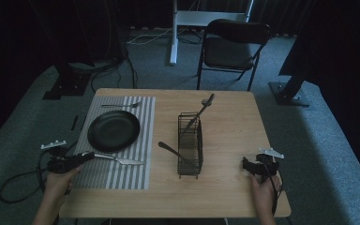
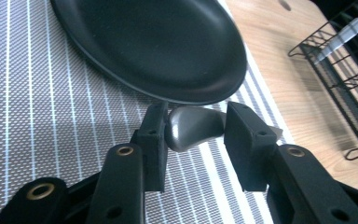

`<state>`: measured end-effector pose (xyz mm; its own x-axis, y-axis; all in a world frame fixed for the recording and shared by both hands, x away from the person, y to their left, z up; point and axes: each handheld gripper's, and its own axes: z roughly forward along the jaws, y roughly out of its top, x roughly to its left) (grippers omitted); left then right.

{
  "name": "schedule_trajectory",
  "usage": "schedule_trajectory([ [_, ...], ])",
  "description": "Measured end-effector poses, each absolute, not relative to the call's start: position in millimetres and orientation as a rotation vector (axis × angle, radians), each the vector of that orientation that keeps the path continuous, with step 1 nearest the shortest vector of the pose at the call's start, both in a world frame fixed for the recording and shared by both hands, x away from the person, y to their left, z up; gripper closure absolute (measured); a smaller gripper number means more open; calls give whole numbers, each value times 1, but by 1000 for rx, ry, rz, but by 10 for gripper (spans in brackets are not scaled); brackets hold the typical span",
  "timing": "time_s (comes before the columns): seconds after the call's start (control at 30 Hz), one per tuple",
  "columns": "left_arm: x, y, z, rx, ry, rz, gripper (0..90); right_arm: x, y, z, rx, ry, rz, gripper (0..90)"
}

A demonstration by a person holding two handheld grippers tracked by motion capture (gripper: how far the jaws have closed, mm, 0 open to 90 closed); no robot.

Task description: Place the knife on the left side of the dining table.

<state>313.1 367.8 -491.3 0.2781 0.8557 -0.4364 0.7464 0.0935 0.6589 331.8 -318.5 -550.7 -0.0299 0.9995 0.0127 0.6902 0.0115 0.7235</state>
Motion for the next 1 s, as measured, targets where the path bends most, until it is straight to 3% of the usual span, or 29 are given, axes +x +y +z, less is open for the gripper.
schedule_trajectory([
  [0.4, 316, 375, -513, 1651, 1542, 115, 560, 332, -318, -551, 1730, 1772, 773, 117],
  [1.0, 317, 363, -528, 1788, 1616, 271, 473, 332, -318, -551, 1731, 1771, 773, 117],
])
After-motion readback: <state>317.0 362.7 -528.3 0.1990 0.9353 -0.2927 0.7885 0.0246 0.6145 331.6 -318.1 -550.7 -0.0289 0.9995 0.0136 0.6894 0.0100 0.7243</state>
